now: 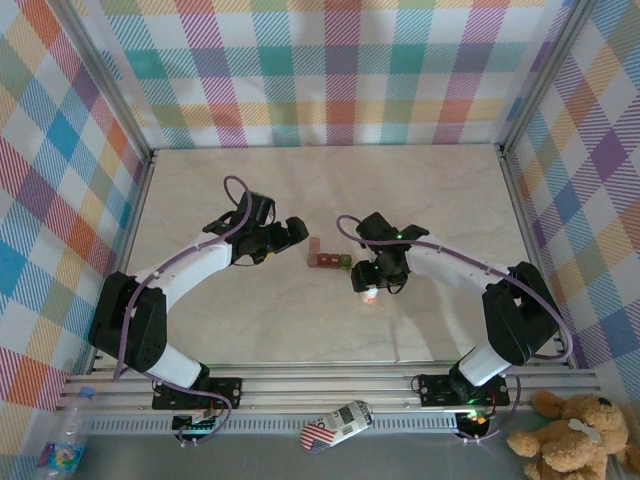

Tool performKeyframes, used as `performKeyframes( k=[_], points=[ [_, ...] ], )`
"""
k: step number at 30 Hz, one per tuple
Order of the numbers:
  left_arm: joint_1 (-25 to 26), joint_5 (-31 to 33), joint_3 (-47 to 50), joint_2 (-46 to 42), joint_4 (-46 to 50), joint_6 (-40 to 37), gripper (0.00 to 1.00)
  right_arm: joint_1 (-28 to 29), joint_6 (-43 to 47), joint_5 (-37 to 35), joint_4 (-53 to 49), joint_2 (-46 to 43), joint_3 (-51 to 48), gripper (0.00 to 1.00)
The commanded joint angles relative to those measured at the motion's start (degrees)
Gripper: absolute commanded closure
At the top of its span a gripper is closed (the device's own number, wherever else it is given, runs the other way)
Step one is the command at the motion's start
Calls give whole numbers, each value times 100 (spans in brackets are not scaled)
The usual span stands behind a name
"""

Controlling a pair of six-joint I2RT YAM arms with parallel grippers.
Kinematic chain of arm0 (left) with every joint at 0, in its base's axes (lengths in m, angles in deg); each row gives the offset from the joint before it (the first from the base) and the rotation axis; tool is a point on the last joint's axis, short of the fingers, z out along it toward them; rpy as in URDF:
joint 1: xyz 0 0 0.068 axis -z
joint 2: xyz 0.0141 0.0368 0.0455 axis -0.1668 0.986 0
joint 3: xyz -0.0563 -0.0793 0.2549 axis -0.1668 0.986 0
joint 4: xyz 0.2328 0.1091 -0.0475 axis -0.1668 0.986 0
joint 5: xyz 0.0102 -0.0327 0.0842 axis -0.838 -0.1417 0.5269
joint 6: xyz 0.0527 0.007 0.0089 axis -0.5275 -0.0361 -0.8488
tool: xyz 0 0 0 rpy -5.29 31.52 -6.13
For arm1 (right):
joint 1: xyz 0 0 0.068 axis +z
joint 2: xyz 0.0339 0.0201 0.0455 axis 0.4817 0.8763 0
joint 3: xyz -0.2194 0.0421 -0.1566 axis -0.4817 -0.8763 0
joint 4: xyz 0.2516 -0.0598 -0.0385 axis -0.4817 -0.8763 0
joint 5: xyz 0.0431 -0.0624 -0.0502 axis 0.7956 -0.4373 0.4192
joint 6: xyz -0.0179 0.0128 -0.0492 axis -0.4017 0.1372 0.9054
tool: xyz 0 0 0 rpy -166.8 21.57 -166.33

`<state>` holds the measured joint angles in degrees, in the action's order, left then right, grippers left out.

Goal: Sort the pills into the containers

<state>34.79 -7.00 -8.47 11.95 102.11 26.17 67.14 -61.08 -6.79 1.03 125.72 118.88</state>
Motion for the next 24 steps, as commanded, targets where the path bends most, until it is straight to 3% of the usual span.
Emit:
performKeyframes(
  k=[1,9,17,24],
  points=[
    [-68,-94,-56,-16,-153,21,0,32,-54,-26,-28,72,-55,35],
    [-76,-181,-13,-42,-226,26,0,33,-70,39,-17,158,-29,43],
    [-67,-376,57,-72,-521,27,0,39,-176,-13,-241,93,107,64],
    [-67,-728,-130,92,-537,45,0,32,-306,-149,-582,-86,674,65]
  ],
)
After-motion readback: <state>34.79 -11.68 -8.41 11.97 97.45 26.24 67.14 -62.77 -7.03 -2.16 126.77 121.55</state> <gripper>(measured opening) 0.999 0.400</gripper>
